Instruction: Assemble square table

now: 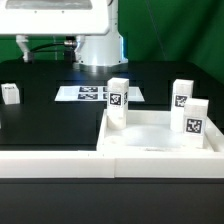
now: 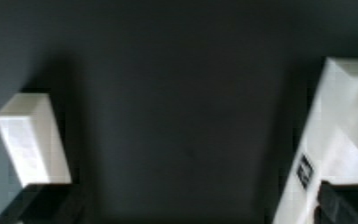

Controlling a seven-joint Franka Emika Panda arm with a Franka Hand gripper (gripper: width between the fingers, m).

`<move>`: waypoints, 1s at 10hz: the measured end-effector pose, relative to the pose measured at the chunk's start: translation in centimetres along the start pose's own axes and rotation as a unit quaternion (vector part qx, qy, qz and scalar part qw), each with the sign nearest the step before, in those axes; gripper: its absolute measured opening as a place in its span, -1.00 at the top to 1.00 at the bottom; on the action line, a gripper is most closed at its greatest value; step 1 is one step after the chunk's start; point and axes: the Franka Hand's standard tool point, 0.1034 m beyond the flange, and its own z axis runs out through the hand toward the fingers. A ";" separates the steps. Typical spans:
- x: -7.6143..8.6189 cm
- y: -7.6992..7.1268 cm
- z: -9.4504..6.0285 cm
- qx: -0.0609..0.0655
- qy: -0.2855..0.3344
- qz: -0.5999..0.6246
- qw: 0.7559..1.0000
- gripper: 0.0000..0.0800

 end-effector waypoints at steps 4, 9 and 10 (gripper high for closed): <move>0.0 0.0 0.0 -0.001 0.000 0.008 1.000 -0.62; -4.6 2.7 2.2 0.000 -0.092 -0.112 0.990 -0.62; -5.1 3.8 2.2 0.000 -0.090 -0.162 0.983 -0.62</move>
Offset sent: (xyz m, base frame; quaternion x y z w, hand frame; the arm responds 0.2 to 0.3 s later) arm 0.0000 0.0000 0.0000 0.0000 0.0000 -0.0650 0.9979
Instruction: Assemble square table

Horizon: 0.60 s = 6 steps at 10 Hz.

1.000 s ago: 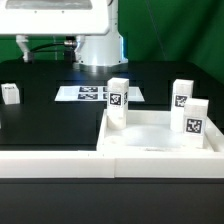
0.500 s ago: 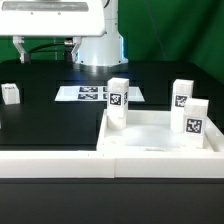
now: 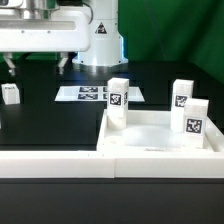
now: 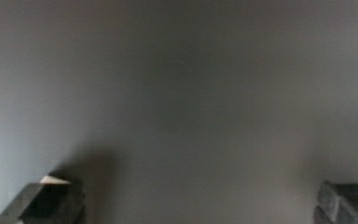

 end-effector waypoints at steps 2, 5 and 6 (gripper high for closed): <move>0.1 -0.1 0.0 -0.001 -0.002 -0.030 1.000 -0.62; -1.1 0.3 0.9 0.006 -0.021 -0.034 0.999 -0.62; -2.3 1.1 1.6 0.021 -0.056 -0.029 0.998 -0.62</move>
Offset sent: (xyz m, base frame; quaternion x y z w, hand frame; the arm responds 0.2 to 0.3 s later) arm 0.0000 0.0000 0.0000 0.0000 -0.0650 0.0000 0.9979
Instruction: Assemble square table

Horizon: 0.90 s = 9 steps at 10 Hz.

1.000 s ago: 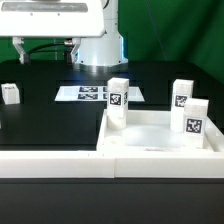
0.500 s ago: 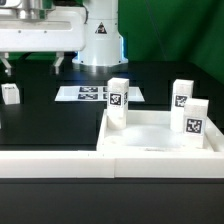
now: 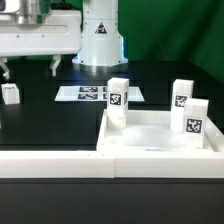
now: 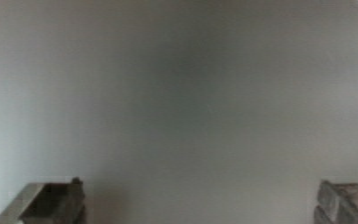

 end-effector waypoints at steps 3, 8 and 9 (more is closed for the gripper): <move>-0.7 1.8 0.7 0.020 -0.110 0.007 0.994 -0.62; -1.6 1.2 1.7 0.038 -0.234 -0.011 0.971 -0.62; -2.4 1.6 1.9 0.040 -0.264 -0.017 0.963 -0.62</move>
Offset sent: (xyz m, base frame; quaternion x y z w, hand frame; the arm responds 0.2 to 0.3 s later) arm 0.0000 0.0000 0.0000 0.0000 -0.1938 0.0000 0.9810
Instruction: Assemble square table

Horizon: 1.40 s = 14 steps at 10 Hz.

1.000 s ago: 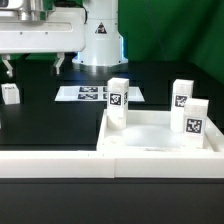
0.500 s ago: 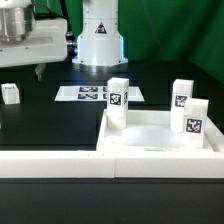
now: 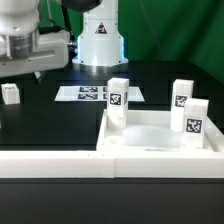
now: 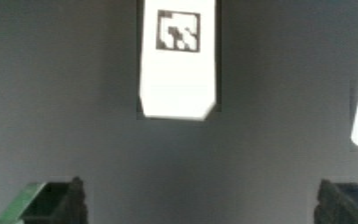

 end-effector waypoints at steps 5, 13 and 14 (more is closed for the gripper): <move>0.3 0.5 0.7 0.015 -0.097 -0.006 0.995 -0.62; -2.5 0.4 6.1 0.013 -0.106 -0.004 0.994 -0.62; -2.5 0.4 6.1 0.013 -0.106 -0.004 0.994 -0.61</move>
Offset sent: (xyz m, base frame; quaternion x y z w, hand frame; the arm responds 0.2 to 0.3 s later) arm 0.0000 0.0000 0.0000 0.0000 -0.1296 0.0000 0.9916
